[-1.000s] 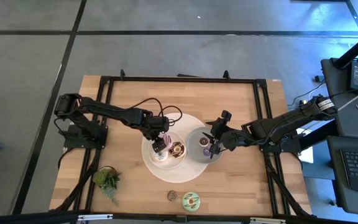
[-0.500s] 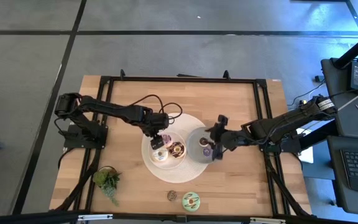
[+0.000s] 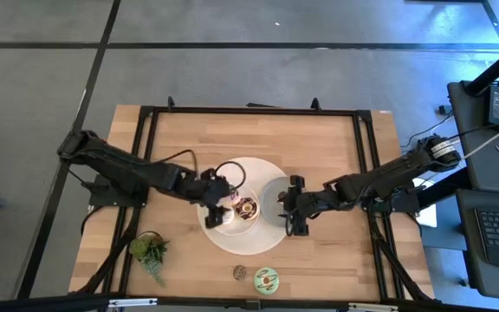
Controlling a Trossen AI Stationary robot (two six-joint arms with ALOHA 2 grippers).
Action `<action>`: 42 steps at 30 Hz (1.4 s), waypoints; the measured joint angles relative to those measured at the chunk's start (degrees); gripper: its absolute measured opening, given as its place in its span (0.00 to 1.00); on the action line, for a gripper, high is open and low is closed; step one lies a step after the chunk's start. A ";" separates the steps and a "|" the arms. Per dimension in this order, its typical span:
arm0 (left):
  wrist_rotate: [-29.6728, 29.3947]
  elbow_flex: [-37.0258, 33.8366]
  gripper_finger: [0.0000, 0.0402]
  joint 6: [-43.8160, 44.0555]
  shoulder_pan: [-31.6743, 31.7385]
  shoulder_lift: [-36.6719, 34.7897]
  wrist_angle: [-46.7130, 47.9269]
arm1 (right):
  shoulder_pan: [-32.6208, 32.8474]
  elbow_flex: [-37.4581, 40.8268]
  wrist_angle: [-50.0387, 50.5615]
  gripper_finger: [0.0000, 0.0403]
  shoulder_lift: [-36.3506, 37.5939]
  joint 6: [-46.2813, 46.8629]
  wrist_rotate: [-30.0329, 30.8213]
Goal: Pick & Place donuts
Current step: Put the small brown donut on the gray plate
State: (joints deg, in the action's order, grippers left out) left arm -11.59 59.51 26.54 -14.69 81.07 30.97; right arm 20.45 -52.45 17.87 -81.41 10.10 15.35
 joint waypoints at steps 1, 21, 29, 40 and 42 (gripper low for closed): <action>-1.46 0.00 0.61 1.04 -1.41 -0.64 -1.71 | 0.00 0.00 -1.01 0.54 -0.62 -0.18 0.03; -3.99 0.00 0.61 4.24 -18.64 16.41 -29.93 | 5.48 0.00 -16.07 0.54 -8.28 -3.88 4.31; 1.74 0.00 0.61 4.26 -19.13 24.98 -38.69 | 8.19 0.00 -16.37 0.54 -8.26 -1.14 9.22; 5.91 0.00 0.61 1.75 -18.96 29.80 -41.32 | 8.70 0.00 -16.34 0.54 -8.24 0.32 12.64; 2.86 0.00 0.61 1.74 -18.96 29.79 -41.49 | 8.72 0.00 -16.35 0.54 -8.24 0.36 12.63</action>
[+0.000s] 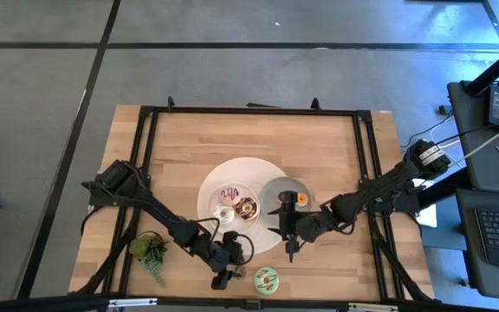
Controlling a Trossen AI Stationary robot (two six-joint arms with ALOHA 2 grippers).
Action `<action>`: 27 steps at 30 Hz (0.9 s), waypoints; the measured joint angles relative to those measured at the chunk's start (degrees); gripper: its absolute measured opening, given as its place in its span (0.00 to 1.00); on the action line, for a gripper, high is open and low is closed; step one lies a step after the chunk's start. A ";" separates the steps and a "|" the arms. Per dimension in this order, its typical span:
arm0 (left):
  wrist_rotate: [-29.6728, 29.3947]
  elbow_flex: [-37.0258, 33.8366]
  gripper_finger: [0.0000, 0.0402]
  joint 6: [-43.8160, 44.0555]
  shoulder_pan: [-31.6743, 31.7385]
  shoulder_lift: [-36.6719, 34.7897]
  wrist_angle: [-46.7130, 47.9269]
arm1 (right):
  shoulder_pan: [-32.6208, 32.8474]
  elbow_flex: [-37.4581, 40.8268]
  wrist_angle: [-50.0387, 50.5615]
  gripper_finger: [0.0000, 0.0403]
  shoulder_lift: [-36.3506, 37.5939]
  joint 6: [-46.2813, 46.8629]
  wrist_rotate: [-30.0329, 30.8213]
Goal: Pick & Place donuts
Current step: Put the small brown donut on the gray plate
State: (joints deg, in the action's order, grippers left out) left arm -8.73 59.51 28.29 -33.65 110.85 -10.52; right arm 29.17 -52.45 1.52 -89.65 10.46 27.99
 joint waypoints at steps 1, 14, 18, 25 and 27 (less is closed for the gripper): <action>-0.87 0.00 0.61 -0.11 0.00 0.00 0.02 | 0.00 0.00 -0.03 0.54 0.00 0.00 0.00; -4.62 0.02 0.61 -2.73 -0.07 1.22 1.86 | 0.00 -0.02 0.02 0.54 0.02 2.80 0.00; -4.73 0.06 0.61 -2.46 -0.07 3.26 0.79 | 0.02 -0.02 0.10 0.54 0.02 2.80 -0.01; -4.34 0.13 0.61 0.76 0.00 3.35 1.04 | 0.02 -0.02 0.93 0.54 0.04 4.44 -0.06; -2.47 0.11 0.61 -0.13 0.08 3.29 1.05 | 0.02 -0.02 1.43 0.54 0.04 5.54 -0.07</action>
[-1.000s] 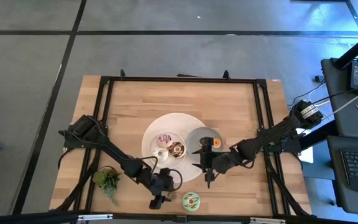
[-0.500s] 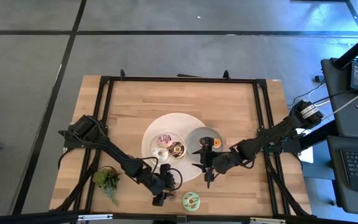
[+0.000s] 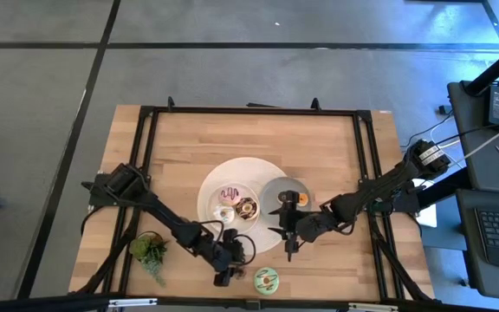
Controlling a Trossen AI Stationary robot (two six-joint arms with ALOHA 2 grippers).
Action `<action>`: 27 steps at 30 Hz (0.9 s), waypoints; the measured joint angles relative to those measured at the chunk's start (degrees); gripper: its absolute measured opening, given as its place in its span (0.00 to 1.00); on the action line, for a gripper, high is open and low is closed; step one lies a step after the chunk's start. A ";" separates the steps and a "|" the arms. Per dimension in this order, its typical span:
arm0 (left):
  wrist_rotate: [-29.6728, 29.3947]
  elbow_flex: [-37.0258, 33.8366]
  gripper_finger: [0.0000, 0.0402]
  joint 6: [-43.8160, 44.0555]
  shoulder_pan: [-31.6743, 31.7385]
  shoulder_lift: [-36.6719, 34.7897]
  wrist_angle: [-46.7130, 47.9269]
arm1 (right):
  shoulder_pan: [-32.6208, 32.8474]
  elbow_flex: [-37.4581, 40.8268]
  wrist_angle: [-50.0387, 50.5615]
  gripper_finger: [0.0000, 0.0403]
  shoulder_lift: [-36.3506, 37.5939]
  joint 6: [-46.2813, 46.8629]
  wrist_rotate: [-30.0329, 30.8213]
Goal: Pick & Place donuts
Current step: Put the small brown donut on the gray plate
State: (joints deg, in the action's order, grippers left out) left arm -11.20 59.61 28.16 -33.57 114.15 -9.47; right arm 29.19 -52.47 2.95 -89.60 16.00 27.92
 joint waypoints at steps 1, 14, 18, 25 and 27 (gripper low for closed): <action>0.99 0.00 0.61 -0.24 0.09 -0.02 0.00 | 0.00 0.00 0.29 0.54 0.00 0.38 0.01; 3.07 -0.04 0.48 -0.29 0.03 -0.04 -0.04 | 2.11 -0.02 3.86 0.54 0.00 3.29 1.52; 3.89 -0.04 0.41 -0.44 0.29 -0.04 -0.04 | 3.20 -0.02 3.86 0.54 0.00 3.30 4.85; 5.27 -0.04 0.29 -0.41 0.27 0.02 -0.12 | 4.92 -0.02 3.78 0.54 0.00 3.29 5.43; 5.43 -0.04 0.26 -0.39 0.26 0.05 -0.40 | 5.11 -0.02 3.41 0.54 0.00 3.29 5.46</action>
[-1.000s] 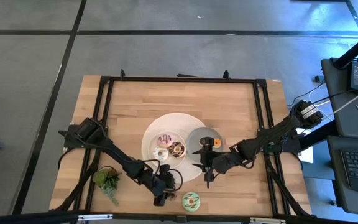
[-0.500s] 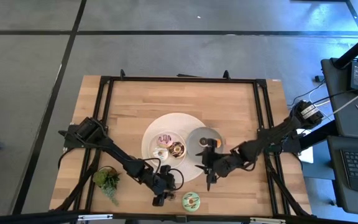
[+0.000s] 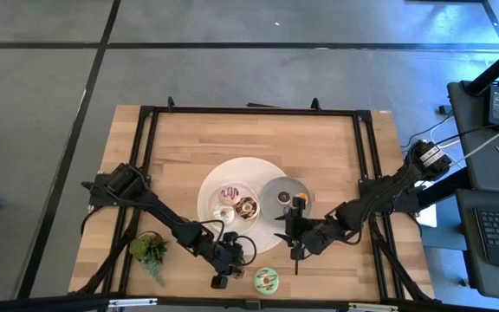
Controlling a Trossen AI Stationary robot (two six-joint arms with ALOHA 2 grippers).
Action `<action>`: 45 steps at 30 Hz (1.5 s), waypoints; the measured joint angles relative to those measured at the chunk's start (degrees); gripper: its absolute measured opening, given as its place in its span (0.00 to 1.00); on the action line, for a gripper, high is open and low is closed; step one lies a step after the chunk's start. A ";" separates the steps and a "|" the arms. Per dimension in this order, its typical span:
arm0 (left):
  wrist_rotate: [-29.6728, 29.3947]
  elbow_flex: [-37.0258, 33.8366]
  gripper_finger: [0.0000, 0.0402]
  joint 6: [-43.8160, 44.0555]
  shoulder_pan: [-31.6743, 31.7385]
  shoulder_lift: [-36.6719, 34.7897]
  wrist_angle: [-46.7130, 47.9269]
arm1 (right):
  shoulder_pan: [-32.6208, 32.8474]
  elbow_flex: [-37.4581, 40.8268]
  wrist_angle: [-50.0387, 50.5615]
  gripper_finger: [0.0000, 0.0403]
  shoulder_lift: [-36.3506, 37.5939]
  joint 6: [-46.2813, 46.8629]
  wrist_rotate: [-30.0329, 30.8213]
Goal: Pick & Place donuts
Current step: Put the small brown donut on the gray plate
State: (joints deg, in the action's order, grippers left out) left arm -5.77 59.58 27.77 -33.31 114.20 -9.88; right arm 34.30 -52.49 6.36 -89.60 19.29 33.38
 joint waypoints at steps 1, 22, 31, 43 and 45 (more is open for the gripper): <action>0.01 0.18 0.24 0.00 -0.01 0.06 -0.09 | 0.05 0.00 -0.61 0.54 0.00 0.01 0.01; -51.64 4.48 0.07 -8.58 3.68 -22.91 21.30 | -1.06 -0.07 -13.42 0.54 0.54 -9.09 12.34; -66.23 4.30 0.06 -15.98 3.96 -21.87 14.34 | -7.11 -0.04 -22.85 0.54 -1.36 -9.03 13.14; -63.69 4.28 0.06 -23.37 3.64 -21.89 12.21 | -11.84 0.00 -32.56 0.51 -1.46 -12.26 1.60; -63.68 4.28 0.06 -24.35 3.59 -21.89 11.25 | -12.52 0.00 -32.87 0.48 -1.46 -12.09 -0.03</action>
State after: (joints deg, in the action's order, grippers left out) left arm -69.45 63.86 3.42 -29.72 92.31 1.37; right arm 21.78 -52.49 -26.51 -91.07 7.20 33.35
